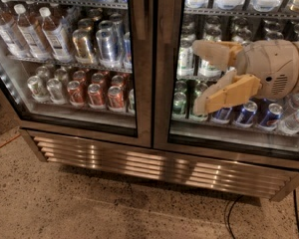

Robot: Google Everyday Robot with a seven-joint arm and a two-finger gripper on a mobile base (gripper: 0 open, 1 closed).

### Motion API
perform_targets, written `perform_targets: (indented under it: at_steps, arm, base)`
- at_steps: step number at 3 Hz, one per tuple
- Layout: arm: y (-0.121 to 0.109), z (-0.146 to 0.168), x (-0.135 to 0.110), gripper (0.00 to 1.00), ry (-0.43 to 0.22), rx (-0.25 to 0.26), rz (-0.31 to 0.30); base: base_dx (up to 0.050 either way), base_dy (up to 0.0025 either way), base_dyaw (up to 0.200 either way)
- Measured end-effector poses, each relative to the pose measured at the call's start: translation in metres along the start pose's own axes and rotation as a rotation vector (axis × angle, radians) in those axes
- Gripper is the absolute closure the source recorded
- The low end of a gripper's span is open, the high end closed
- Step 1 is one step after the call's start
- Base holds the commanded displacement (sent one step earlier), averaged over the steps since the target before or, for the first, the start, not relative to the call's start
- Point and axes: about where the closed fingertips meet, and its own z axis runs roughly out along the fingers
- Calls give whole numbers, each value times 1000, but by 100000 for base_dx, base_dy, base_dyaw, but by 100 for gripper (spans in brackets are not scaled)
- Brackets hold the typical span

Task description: Open left fridge door

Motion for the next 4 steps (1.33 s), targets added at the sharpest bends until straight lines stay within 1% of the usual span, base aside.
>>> perform_targets:
  at_steps: [1,2,3,4]
  arm:
    - [0,0,0,0,0,0,0]
    - [-22,17,-8,0,11,22,24]
    - [-22,17,-8,0,11,22,25]
    - [-27,16,-7,0,11,20,39]
  base:
    - [0,0,0]
    - [0,0,0]
    - [0,0,0]
    - [0,0,0]
